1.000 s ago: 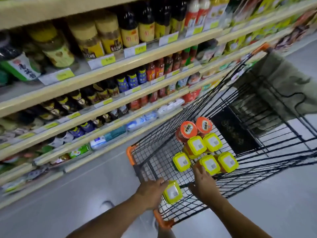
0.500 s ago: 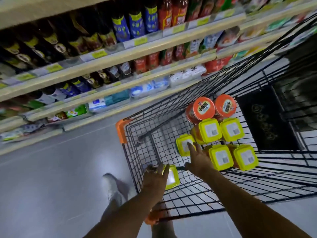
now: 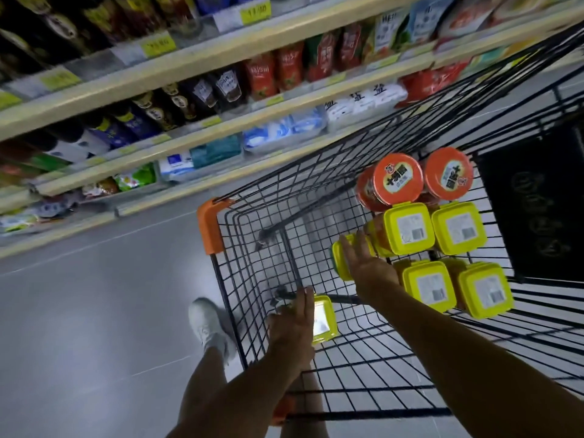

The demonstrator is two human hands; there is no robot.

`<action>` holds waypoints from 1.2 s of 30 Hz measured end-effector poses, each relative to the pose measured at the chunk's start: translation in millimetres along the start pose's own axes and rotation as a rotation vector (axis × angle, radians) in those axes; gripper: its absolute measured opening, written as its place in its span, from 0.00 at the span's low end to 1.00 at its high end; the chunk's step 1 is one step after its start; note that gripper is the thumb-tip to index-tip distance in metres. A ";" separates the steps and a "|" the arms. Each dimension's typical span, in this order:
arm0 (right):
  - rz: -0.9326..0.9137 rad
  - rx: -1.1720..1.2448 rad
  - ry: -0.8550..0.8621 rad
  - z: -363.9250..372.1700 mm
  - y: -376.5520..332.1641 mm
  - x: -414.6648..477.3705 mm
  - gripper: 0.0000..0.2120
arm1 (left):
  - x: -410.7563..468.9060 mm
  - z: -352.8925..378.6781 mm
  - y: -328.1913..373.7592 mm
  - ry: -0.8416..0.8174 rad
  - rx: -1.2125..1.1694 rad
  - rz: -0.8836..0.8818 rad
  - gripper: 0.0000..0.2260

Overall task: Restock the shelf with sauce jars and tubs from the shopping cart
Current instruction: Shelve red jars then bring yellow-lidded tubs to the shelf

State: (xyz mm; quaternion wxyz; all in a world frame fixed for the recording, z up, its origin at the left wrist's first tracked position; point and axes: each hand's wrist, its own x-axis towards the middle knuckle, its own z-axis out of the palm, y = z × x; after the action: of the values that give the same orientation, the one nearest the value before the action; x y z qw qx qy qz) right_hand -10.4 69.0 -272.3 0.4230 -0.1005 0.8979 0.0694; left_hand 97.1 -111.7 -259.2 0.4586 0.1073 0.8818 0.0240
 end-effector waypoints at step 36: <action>0.168 0.634 0.339 -153.7 35.8 -156.9 0.57 | -83.6 -215.3 -48.3 0.310 -0.469 0.202 0.58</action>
State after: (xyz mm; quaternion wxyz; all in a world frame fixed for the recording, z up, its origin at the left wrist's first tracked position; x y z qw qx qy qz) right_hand -35.9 90.6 -52.3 0.2711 0.0994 0.9373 -0.1954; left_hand -39.7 -164.5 -74.3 0.3262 0.0807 0.8965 0.2887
